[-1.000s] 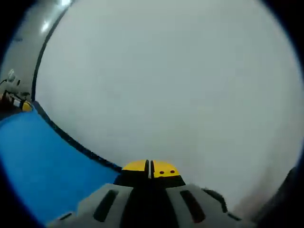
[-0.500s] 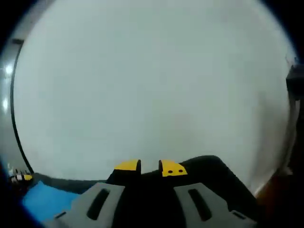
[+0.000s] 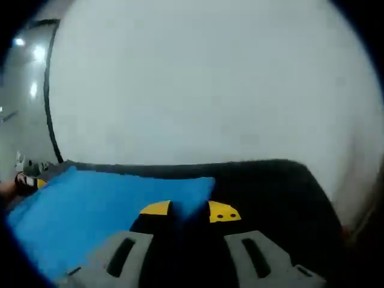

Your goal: Spread out the cloth and fold it

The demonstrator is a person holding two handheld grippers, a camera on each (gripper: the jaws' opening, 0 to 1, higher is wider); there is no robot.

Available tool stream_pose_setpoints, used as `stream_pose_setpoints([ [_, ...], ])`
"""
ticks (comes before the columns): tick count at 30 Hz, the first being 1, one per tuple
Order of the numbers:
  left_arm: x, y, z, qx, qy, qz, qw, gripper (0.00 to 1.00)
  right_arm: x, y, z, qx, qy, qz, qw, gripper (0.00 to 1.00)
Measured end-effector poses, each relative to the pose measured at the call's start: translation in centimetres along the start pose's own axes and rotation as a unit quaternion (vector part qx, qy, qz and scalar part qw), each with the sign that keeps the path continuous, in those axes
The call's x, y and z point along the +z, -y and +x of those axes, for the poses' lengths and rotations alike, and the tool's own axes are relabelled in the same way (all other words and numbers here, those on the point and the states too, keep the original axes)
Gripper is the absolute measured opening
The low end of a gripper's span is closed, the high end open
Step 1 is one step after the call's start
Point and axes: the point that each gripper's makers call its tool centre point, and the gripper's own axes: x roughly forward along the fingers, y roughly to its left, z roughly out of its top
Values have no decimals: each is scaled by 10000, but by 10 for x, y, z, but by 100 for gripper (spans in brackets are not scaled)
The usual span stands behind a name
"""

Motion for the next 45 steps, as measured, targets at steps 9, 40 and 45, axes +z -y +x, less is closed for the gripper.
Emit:
stream_pose_setpoints([
  [9,12,-33,-29,647,328,-204,9972,1,0,11,-6,109,212,300,9993,0],
  [40,131,-31,40,833,1801,509,9788,0,81,3,-18,513,1654,-303,9844,0],
  [45,108,-48,51,1042,1596,587,9799,0,25,12,12,175,429,-172,9988,0],
])
